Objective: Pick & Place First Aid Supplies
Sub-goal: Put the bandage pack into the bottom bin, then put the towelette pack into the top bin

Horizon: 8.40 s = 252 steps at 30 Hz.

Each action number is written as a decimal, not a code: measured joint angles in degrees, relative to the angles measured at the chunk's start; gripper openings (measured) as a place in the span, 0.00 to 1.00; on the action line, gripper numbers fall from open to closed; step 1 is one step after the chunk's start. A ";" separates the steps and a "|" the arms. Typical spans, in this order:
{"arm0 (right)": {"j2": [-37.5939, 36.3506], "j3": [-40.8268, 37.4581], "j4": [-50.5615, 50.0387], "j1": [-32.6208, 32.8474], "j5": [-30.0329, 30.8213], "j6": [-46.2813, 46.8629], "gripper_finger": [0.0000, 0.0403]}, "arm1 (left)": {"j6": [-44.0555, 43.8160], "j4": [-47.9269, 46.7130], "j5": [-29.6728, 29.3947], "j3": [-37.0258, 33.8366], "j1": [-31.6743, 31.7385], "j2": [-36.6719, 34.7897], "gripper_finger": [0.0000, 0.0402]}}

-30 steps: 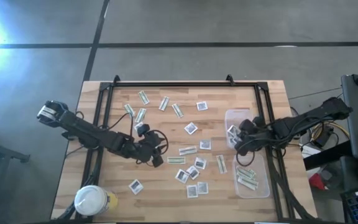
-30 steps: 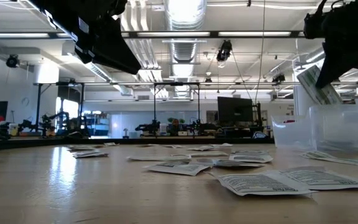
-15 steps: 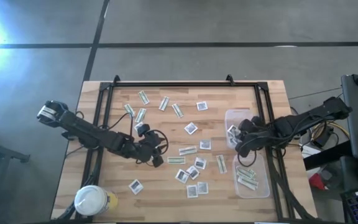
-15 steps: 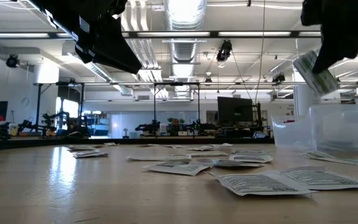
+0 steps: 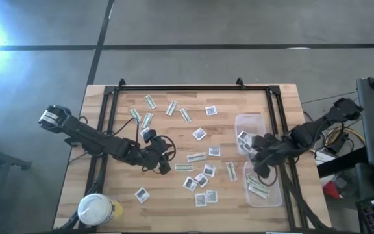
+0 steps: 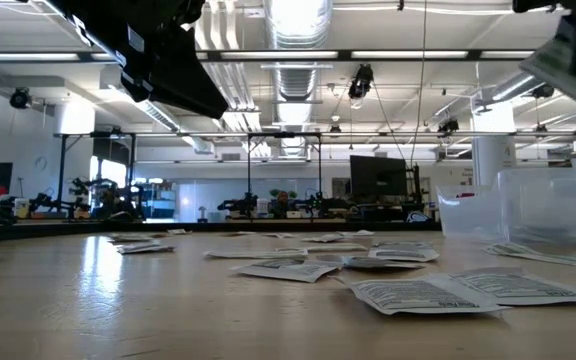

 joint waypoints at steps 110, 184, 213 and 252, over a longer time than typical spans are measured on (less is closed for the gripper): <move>7.11 0.29 3.95 18.20 11.03 15.16 0.17 | -17.02 -40.17 6.81 9.82 4.38 -0.59 0.53; 7.13 -0.21 4.23 18.20 15.65 12.70 0.16 | 9.35 -11.53 7.81 -20.90 18.73 -0.68 0.53; 7.13 -0.21 6.08 18.24 15.49 12.61 0.16 | 13.36 -9.12 11.11 -23.68 22.95 -0.50 0.01; 7.13 -0.21 7.55 18.22 15.53 10.49 0.18 | 21.69 -7.82 25.58 -0.98 15.11 -2.51 0.00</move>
